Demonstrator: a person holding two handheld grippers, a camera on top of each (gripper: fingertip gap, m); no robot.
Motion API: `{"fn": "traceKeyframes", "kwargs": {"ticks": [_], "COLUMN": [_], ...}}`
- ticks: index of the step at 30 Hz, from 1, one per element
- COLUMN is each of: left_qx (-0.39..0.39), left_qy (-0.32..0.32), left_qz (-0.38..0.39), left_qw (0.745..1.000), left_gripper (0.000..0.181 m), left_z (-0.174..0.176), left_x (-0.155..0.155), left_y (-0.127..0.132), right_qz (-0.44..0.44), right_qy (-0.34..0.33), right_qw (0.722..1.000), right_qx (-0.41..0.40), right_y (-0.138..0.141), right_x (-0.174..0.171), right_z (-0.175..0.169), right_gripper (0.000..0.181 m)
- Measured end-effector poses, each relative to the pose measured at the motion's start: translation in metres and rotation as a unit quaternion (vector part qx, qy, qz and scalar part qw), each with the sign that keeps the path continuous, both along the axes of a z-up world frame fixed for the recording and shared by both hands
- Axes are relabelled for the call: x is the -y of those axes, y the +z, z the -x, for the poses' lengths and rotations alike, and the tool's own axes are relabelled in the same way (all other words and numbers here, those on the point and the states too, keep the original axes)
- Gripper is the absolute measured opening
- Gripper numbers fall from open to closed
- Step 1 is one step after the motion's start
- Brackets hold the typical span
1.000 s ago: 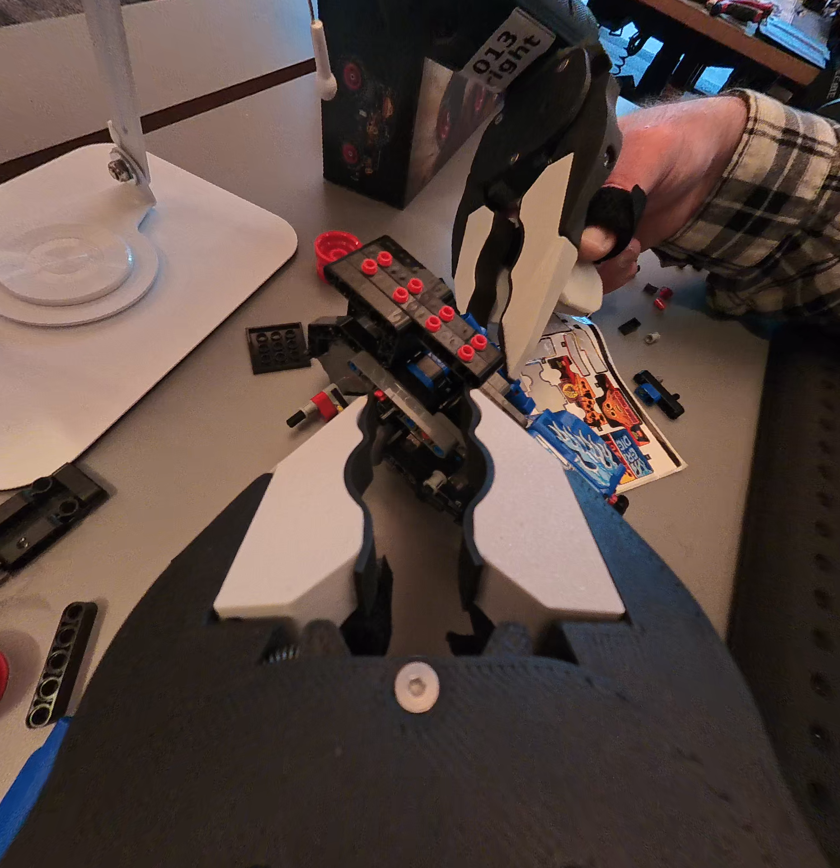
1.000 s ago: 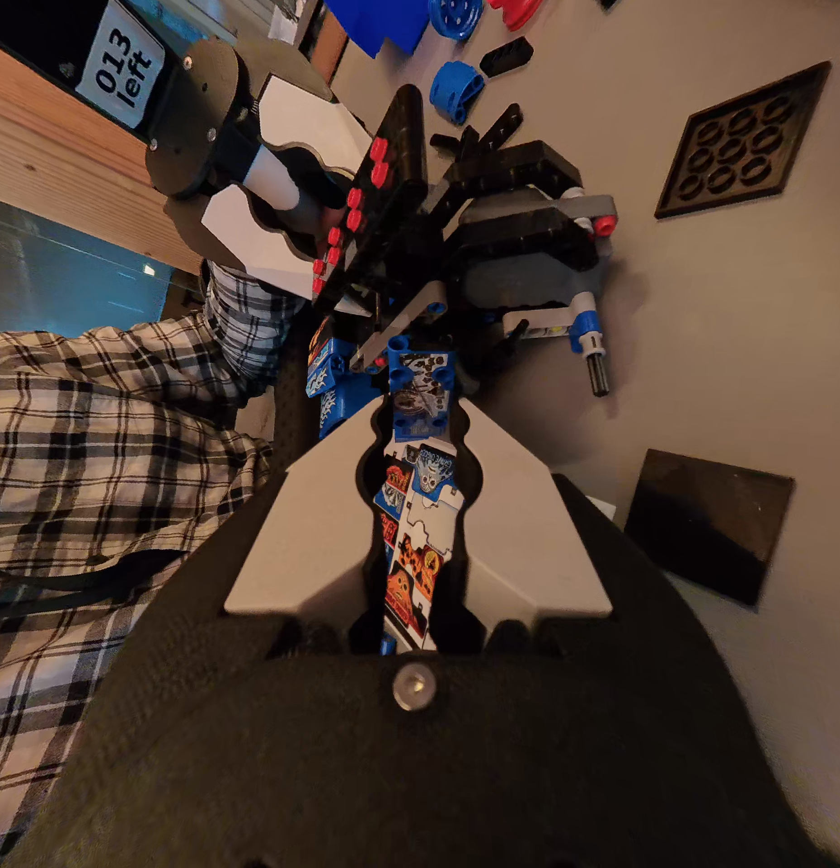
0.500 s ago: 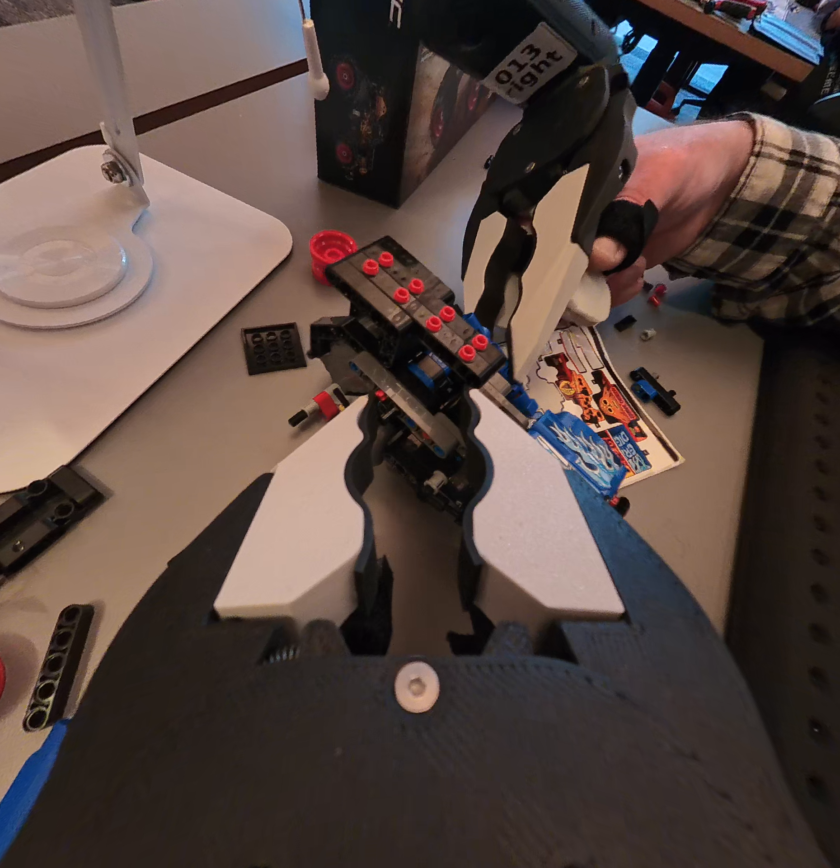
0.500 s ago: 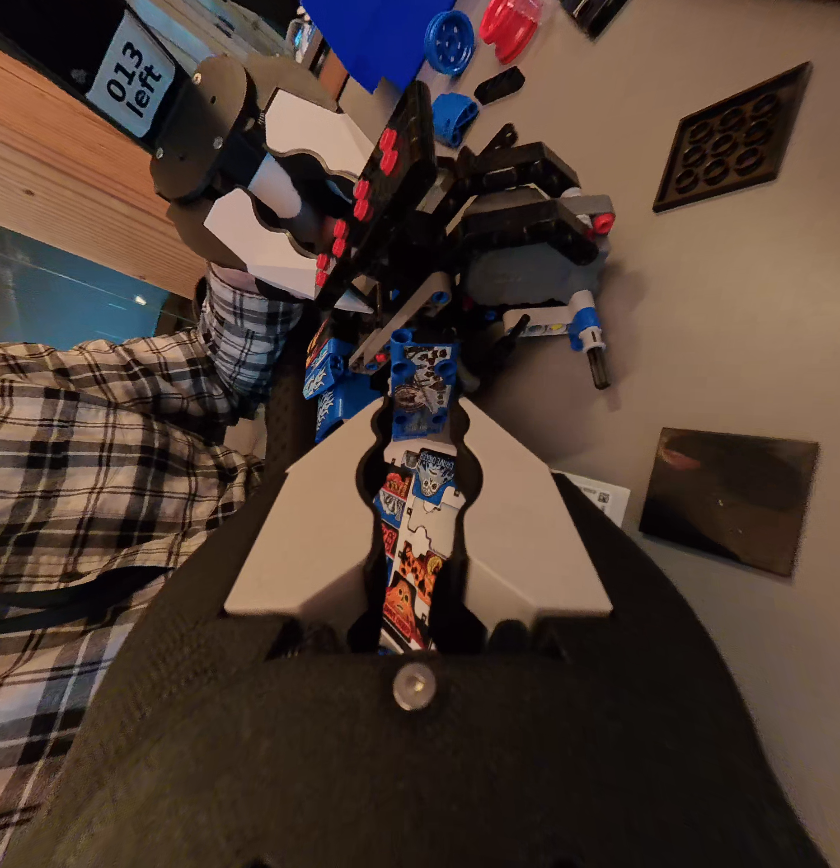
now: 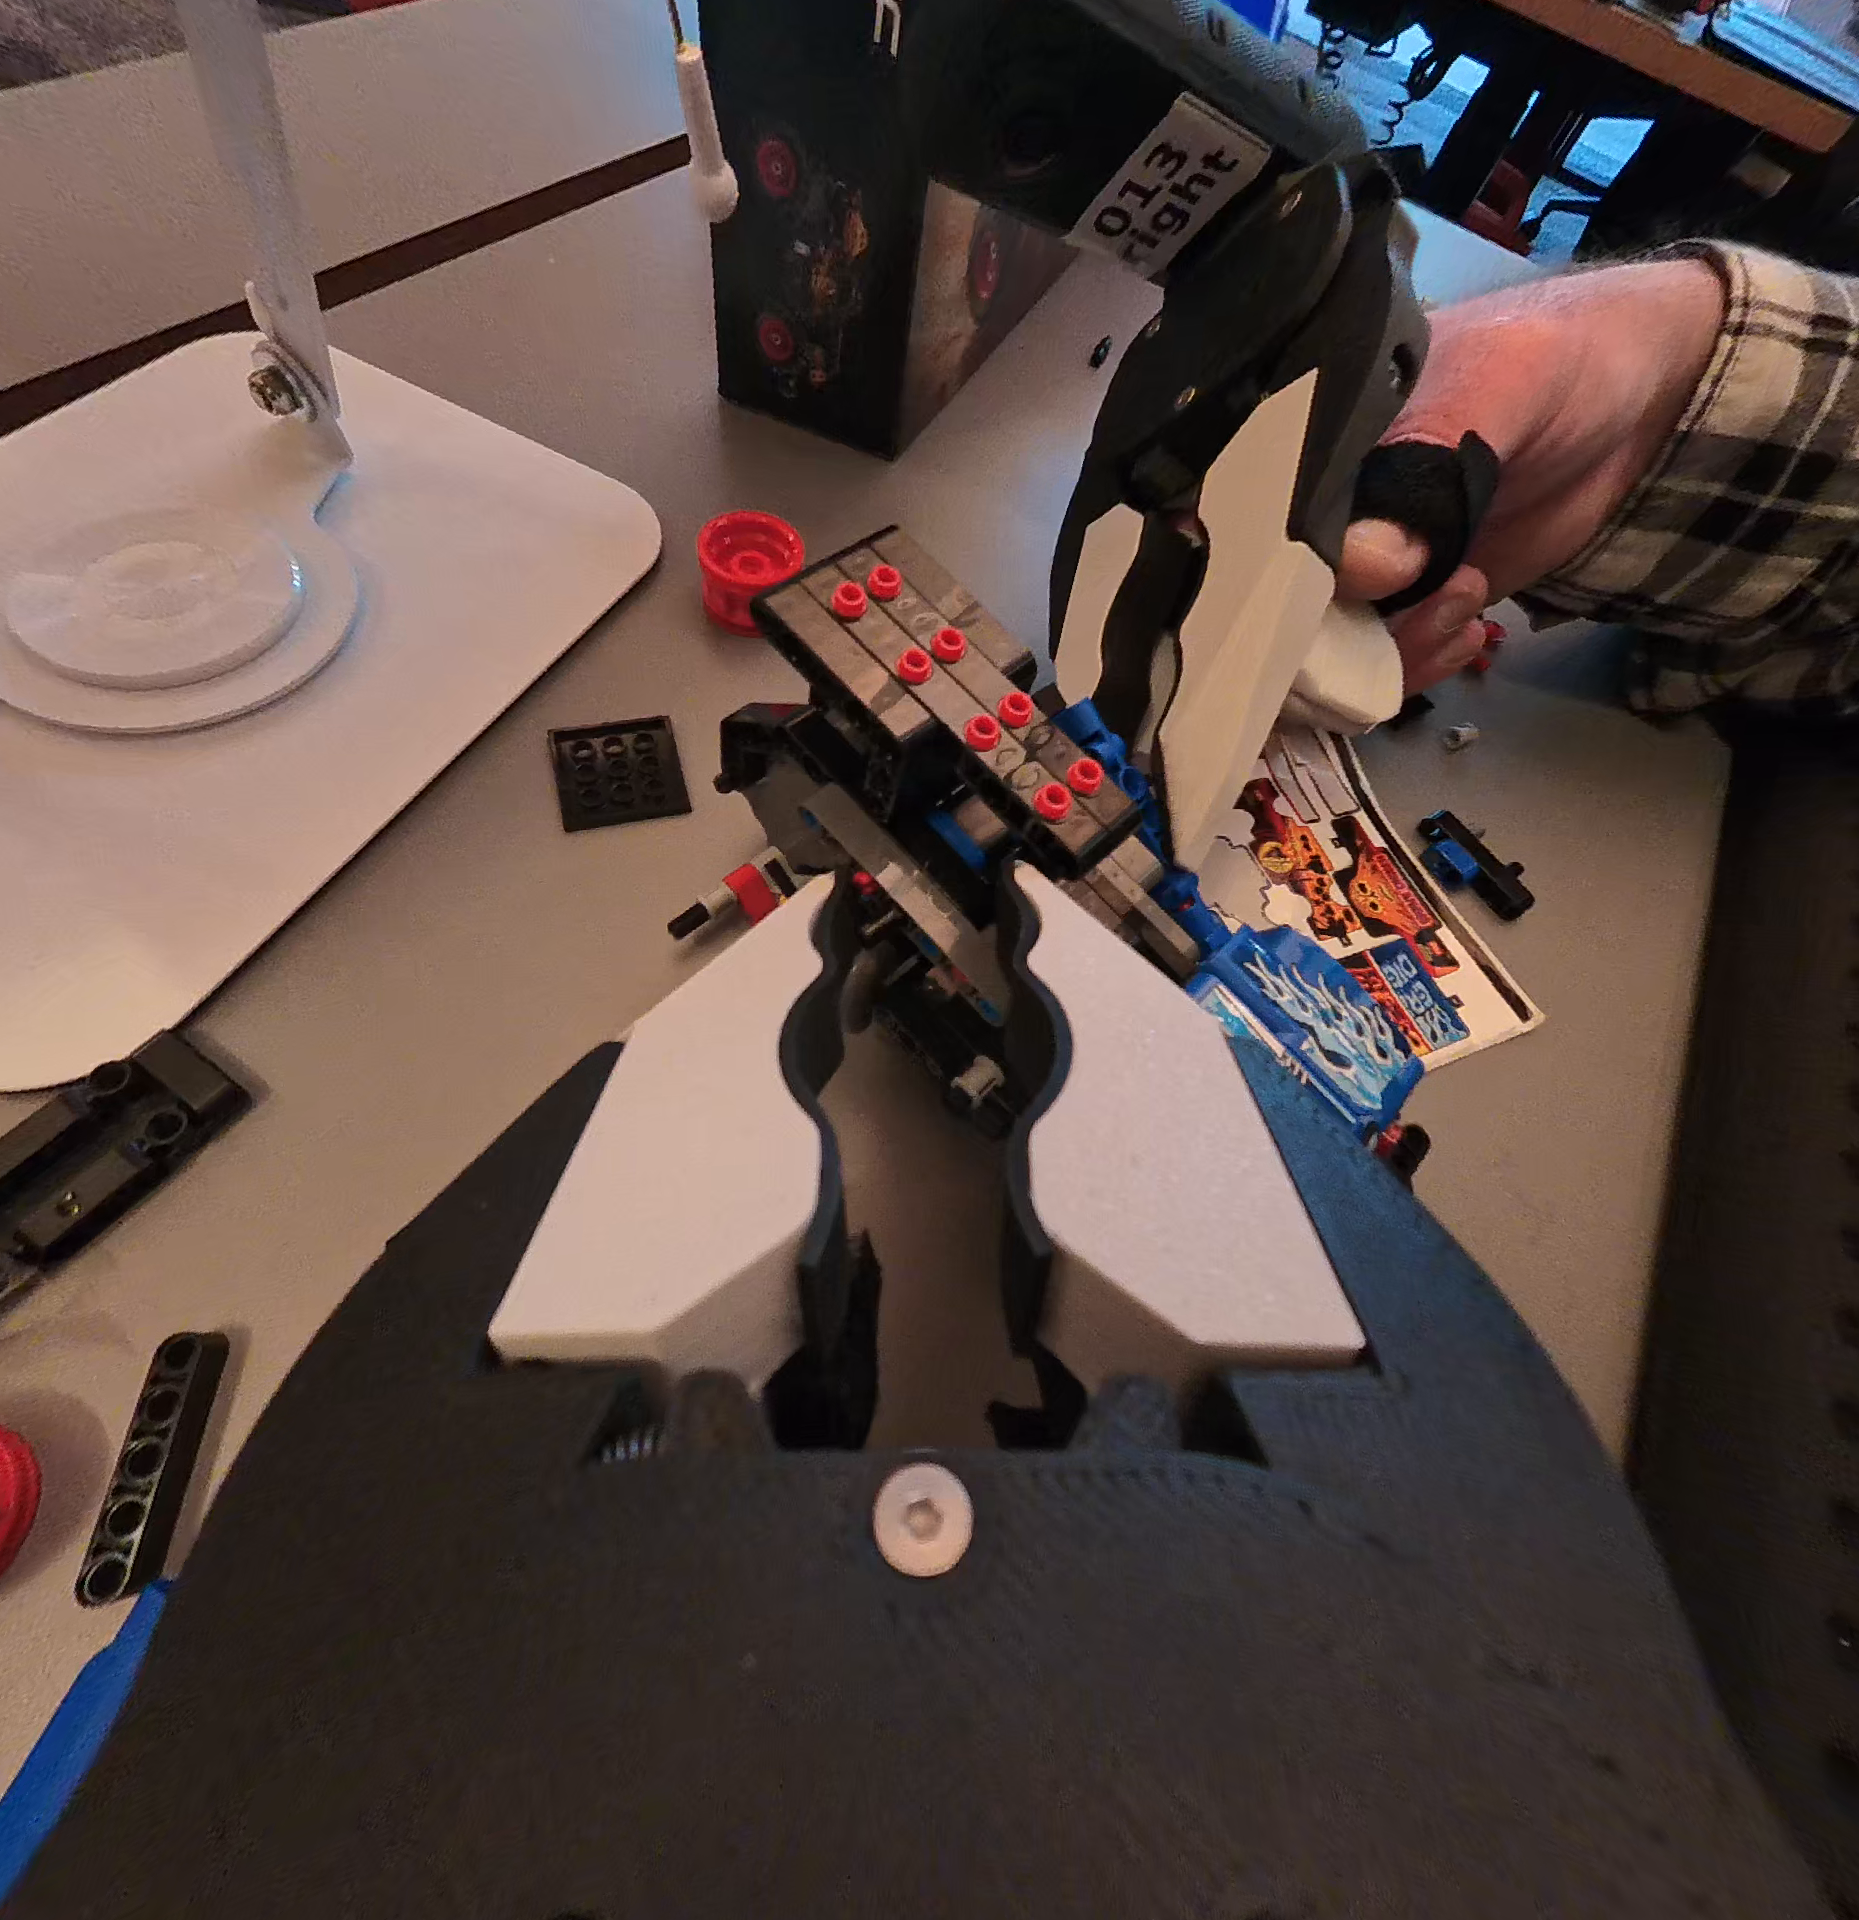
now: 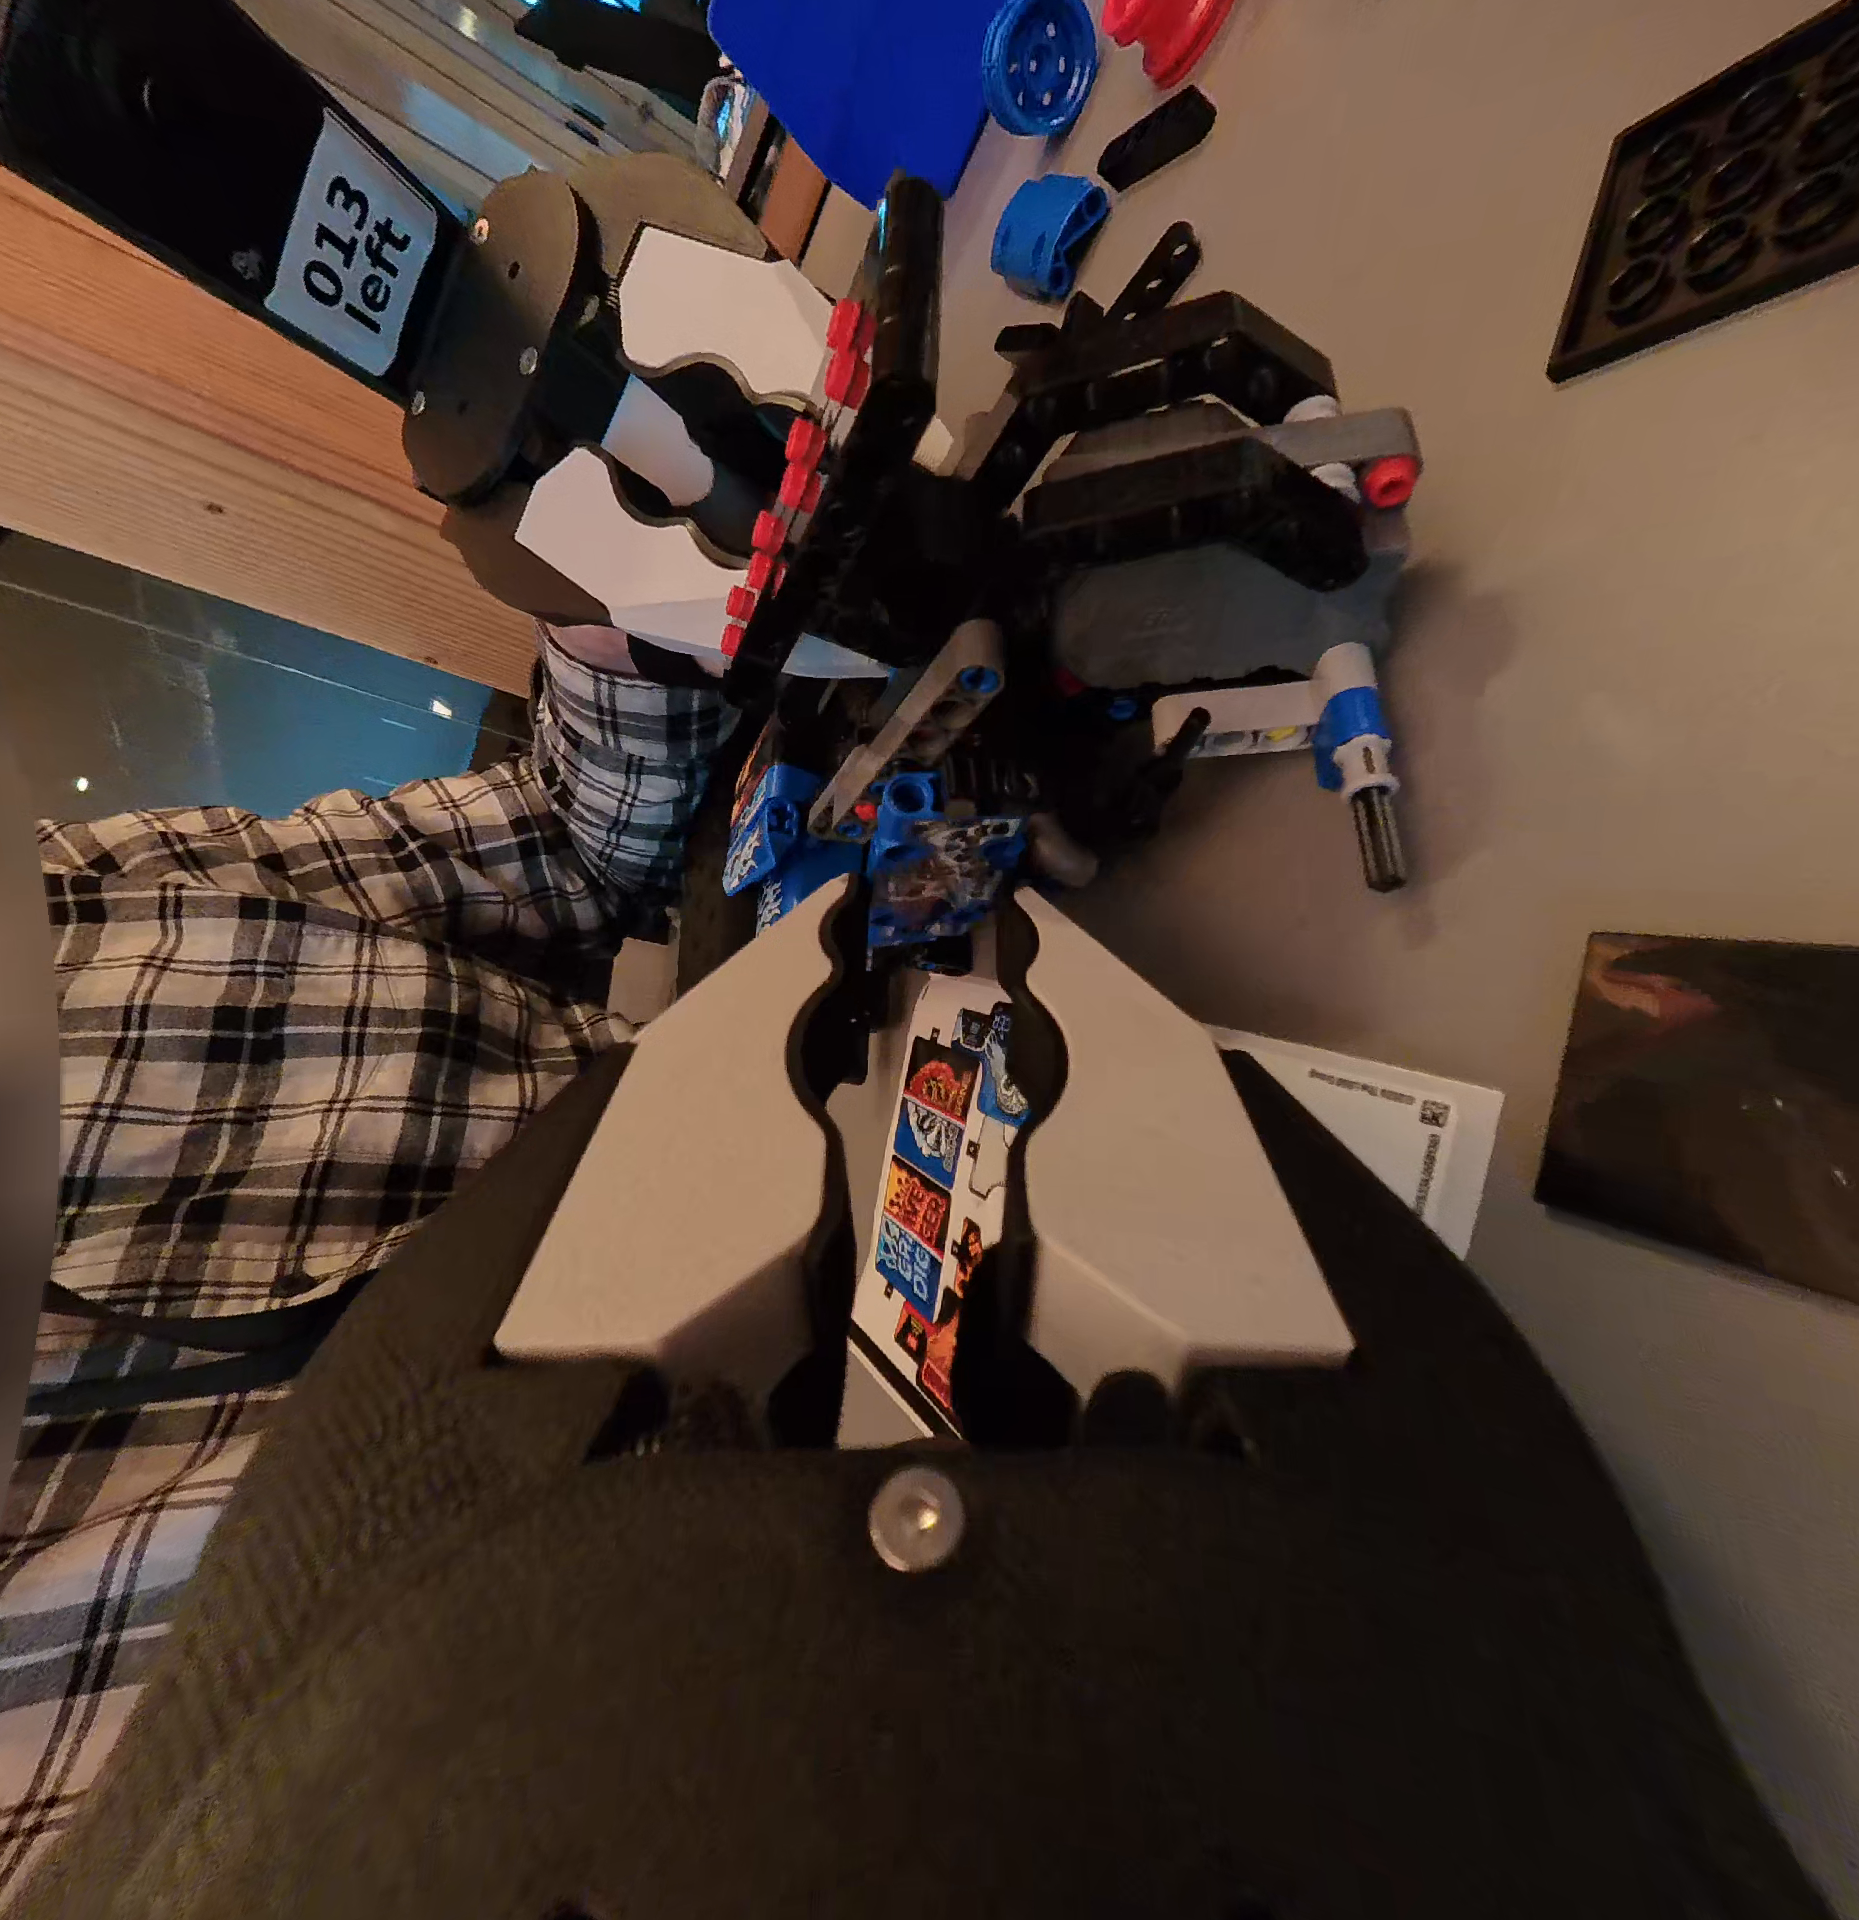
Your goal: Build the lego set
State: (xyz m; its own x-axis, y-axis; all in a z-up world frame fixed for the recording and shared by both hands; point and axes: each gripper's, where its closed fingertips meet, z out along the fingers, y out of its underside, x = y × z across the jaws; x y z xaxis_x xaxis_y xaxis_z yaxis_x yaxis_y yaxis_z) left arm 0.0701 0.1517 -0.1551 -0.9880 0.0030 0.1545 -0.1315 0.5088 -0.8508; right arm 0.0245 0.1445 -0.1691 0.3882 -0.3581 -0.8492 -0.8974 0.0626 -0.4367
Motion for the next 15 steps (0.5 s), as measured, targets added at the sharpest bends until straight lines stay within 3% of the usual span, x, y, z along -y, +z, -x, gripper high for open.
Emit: {"fn": "traceKeyframes", "kwargs": {"ticks": [7, 10, 15], "left_qx": [0.003, -0.001, -0.002], "left_qy": [0.003, 0.000, -0.005], "left_qz": [0.000, 0.002, 0.002], "left_qw": [1.000, 1.000, 1.000], "left_gripper": [0.025, 0.025, 0.025], "left_z": [-0.002, -0.001, 0.002], "left_x": [0.000, 0.000, 0.002], "left_y": [0.000, 0.000, 0.000], "right_qz": [-0.006, -0.013, -0.007], "right_qy": [0.011, -0.016, -0.025], "right_qw": [1.000, 0.999, 0.999], "right_qx": [0.017, 0.030, 0.036], "right_y": [0.002, 0.007, 0.006], "right_x": [0.003, 0.012, 0.014], "right_z": [0.002, -0.006, -0.009], "right_gripper": [0.032, 0.032, 0.022]}}
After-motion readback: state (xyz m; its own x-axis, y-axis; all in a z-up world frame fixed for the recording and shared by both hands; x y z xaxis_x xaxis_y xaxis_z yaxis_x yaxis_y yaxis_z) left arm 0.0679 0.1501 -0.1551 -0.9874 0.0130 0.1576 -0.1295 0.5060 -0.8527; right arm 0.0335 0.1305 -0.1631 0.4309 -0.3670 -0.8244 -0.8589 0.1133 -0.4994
